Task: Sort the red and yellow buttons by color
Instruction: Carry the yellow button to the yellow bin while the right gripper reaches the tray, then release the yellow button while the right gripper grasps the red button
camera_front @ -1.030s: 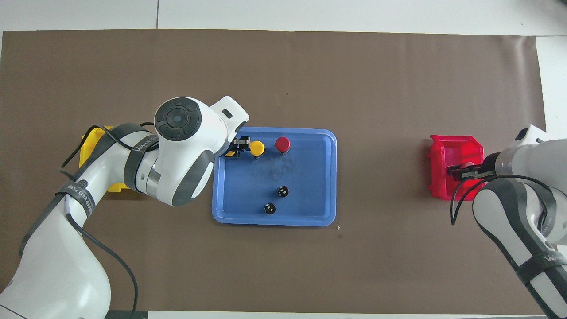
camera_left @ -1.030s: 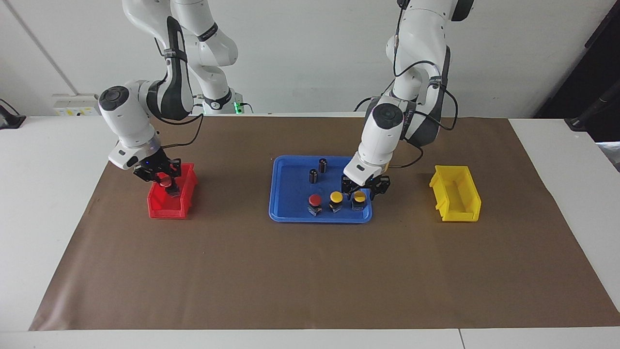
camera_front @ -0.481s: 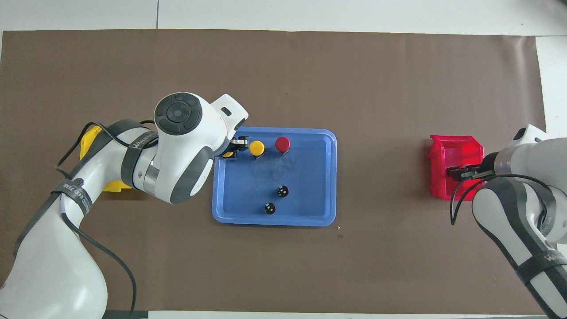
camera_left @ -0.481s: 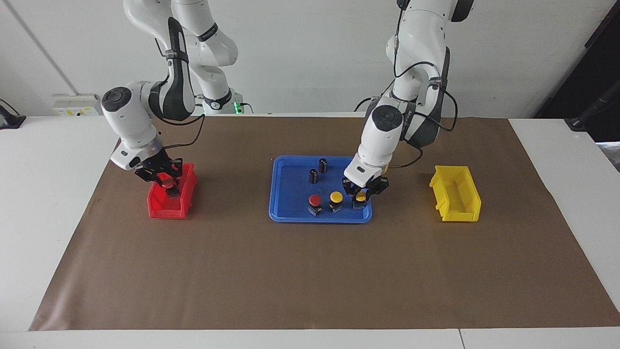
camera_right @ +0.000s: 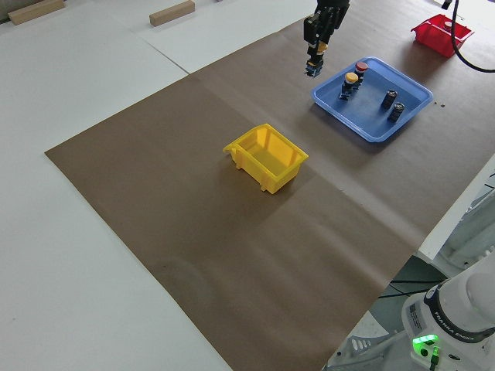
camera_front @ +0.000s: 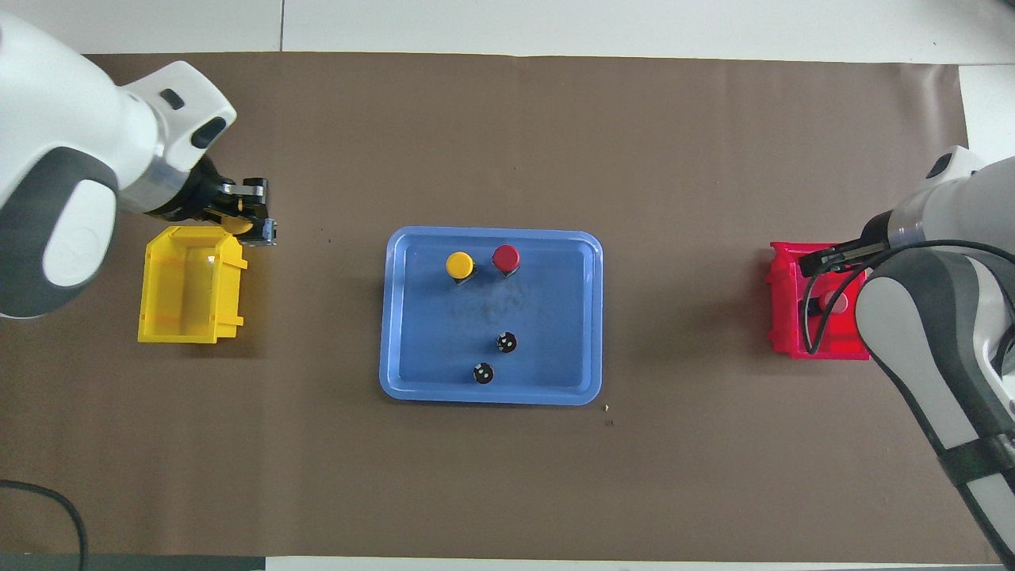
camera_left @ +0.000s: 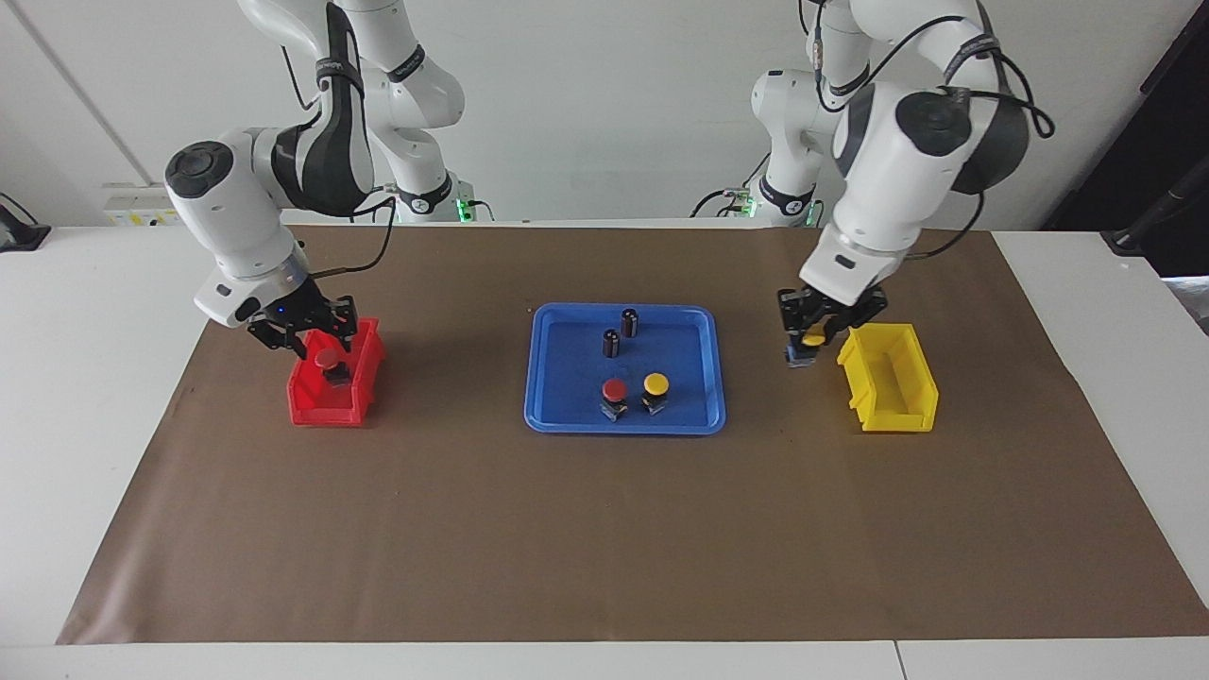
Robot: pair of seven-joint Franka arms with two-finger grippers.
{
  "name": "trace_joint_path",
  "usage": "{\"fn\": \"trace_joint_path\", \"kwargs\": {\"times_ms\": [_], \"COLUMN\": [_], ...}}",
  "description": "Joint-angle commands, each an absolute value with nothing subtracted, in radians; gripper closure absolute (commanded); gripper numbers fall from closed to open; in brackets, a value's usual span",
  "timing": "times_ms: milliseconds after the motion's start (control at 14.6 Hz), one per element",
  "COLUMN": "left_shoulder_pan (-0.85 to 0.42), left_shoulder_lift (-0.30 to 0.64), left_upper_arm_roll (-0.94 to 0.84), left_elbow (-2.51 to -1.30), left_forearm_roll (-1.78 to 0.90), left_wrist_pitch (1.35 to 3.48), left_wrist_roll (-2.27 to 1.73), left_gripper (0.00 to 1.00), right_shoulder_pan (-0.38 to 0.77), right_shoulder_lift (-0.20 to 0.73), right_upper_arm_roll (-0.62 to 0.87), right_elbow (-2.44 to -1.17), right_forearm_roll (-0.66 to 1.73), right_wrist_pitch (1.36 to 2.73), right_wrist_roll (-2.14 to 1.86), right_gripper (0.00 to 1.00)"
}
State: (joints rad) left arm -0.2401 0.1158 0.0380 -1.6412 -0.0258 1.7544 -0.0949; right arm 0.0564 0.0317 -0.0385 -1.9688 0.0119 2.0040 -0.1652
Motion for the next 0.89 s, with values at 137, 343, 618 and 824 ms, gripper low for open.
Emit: {"fn": "trace_joint_path", "kwargs": {"times_ms": [137,343,618,824], "left_shoulder_pan": [-0.051,-0.028,-0.035,-0.037], "left_shoulder_lift": [0.046,-0.020,-0.037,-0.049], "left_upper_arm_roll": [0.031,0.031,0.031,0.031], "left_elbow": [-1.831,-2.058,-2.146,-2.245], "left_forearm_roll": [-0.029,-0.026,-0.026,-0.026], "left_wrist_pitch": [1.886,2.101,2.124,2.216], "left_wrist_roll": [0.132,0.135,0.129,0.127], "left_gripper": [0.99,0.99,0.99,0.99], "right_shoulder_pan": [0.274,0.440,0.575,0.595], "right_shoulder_lift": [0.200,0.406,0.600,0.577], "right_upper_arm_roll": [-0.035,-0.031,-0.029,-0.029], "right_elbow": [-1.634,-1.359,-1.181,-1.293], "right_forearm_roll": [0.021,0.009,-0.021,-0.026], "right_wrist_pitch": [1.918,1.804,1.869,1.962], "right_wrist_roll": [0.128,0.383,0.593,0.595], "right_gripper": [0.31,0.31,0.33,0.34]}}
